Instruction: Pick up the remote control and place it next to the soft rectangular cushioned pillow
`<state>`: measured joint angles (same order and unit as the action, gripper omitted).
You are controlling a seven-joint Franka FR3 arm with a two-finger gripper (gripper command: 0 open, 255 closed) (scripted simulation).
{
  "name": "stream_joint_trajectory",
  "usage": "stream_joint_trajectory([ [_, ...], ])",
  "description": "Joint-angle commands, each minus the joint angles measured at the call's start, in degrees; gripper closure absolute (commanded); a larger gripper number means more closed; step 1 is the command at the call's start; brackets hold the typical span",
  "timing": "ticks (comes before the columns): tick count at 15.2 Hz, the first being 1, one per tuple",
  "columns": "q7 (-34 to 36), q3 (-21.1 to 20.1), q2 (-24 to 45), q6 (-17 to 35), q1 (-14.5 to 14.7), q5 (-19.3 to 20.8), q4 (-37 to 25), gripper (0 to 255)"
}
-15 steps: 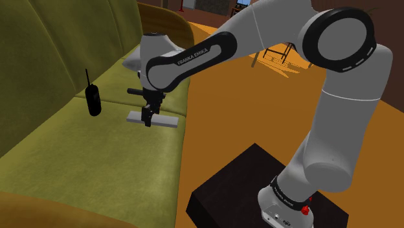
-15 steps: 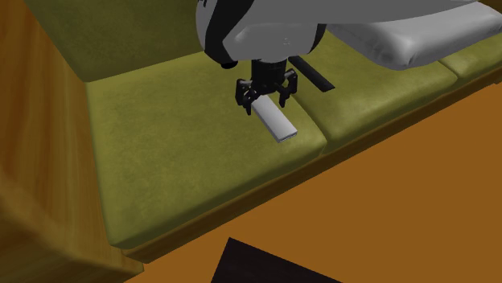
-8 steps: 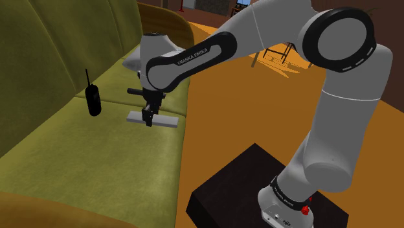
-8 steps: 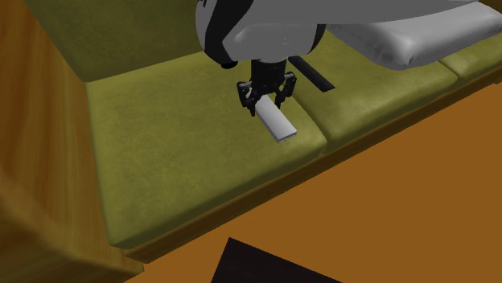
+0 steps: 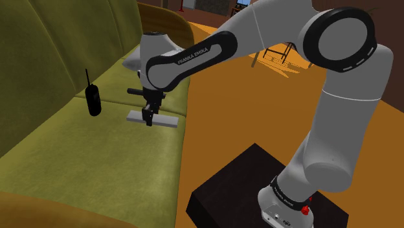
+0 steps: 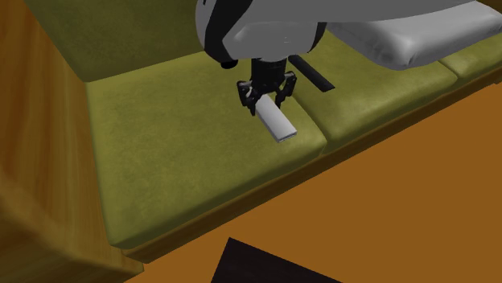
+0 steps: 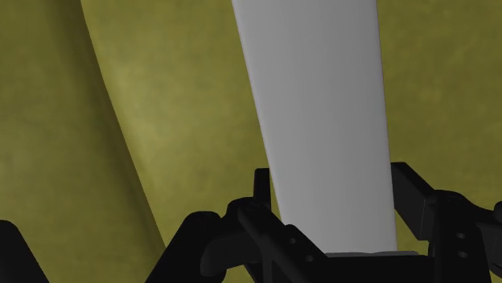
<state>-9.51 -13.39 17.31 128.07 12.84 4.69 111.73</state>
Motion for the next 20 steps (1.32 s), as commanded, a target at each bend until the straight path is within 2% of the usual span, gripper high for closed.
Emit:
stream_joint_trajectory([
  [1, -0.14, -0.08, -0.66, -1.02, -0.07, -0.22, -0.34, 255],
  [20, -1.37, -0.63, -6.57, -14.06, -0.49, -2.15, -7.66, 255],
])
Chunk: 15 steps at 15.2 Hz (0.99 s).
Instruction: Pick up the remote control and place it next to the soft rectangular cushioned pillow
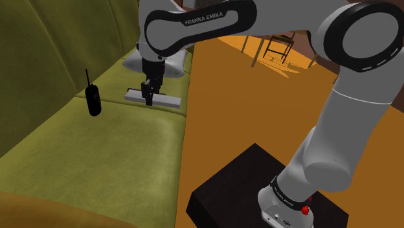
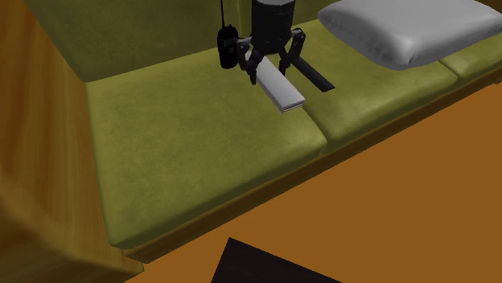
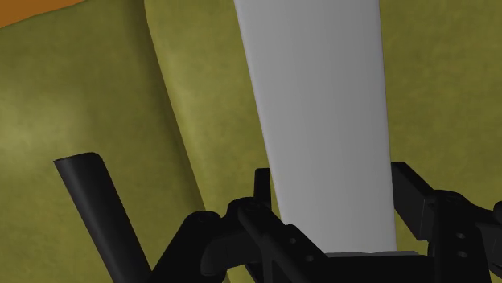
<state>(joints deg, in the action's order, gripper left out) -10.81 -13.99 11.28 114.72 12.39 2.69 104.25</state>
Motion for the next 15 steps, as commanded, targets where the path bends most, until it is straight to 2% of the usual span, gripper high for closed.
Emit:
stream_joint_trajectory([
  [1, -0.11, -0.05, -0.75, -1.43, -0.04, -0.21, -0.70, 255],
  [15, -0.44, -0.19, -2.33, -11.75, -0.03, -0.73, -9.49, 255],
])
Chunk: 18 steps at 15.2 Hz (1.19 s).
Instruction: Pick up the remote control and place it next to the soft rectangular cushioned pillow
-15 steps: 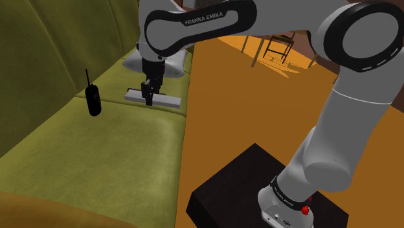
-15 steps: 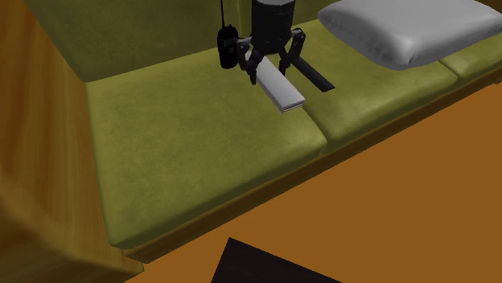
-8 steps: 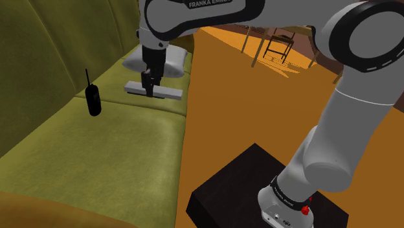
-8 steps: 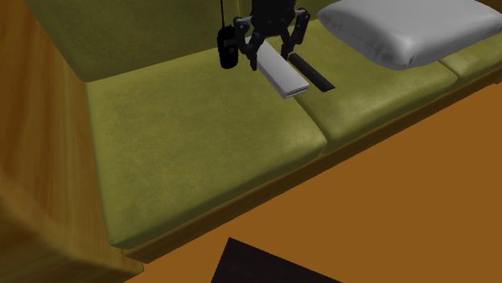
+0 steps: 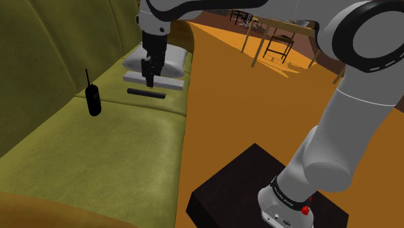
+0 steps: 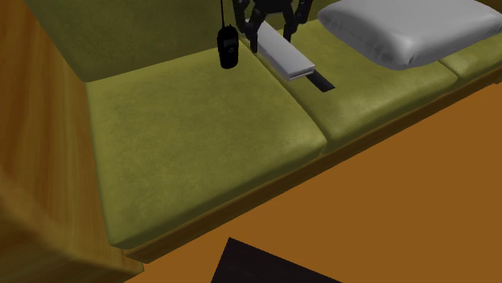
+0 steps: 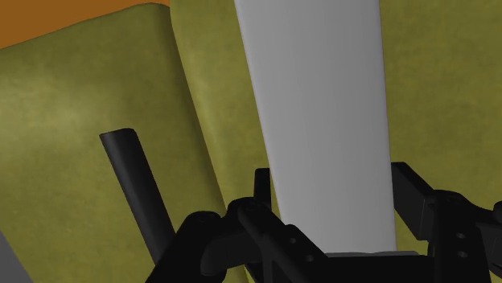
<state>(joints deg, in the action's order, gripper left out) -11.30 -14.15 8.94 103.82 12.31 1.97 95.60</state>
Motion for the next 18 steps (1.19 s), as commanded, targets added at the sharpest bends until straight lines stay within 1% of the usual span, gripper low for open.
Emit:
stream_joint_trajectory([
  [1, 0.04, -0.04, -0.01, -1.62, 0.06, -0.01, -1.60, 255],
  [4, 0.04, -0.07, 0.01, -3.73, 0.10, -0.02, -3.73, 255],
  [11, -8.42, 3.45, 3.21, -4.97, -4.75, 0.10, -8.20, 255],
  [18, -16.28, 6.46, 9.32, -7.59, -9.38, 0.32, -16.97, 255],
])
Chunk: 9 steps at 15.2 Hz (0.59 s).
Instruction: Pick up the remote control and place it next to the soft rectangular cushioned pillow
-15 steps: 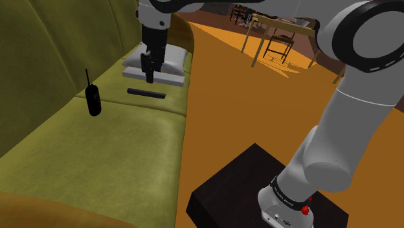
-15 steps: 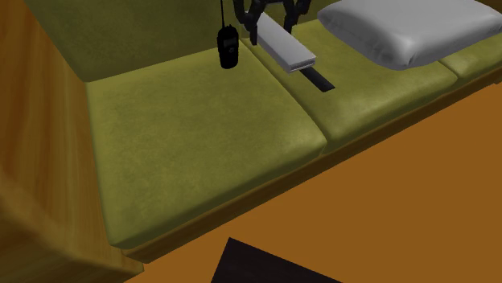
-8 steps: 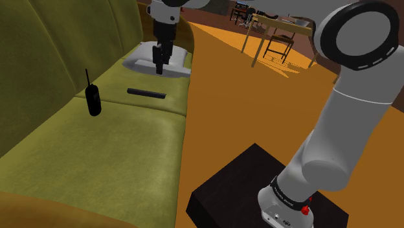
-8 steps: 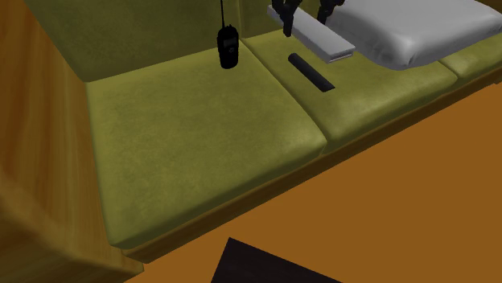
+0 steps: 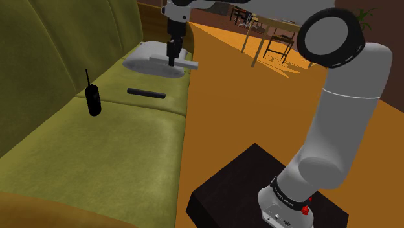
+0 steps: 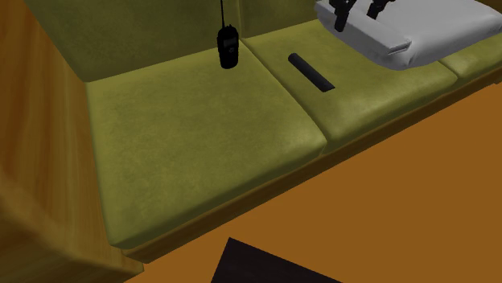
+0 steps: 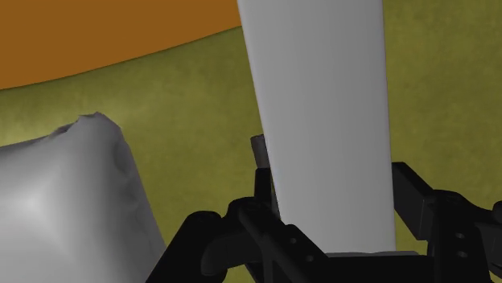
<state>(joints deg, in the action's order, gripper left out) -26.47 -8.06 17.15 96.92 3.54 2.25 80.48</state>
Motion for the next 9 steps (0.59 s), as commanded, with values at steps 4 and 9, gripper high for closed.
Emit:
stream_joint_trajectory([
  [4, -5.32, 1.83, 6.21, -3.21, -3.16, 0.13, -9.47, 255],
  [9, -9.41, 3.05, 13.00, -6.24, -5.73, 0.21, -19.31, 255],
])
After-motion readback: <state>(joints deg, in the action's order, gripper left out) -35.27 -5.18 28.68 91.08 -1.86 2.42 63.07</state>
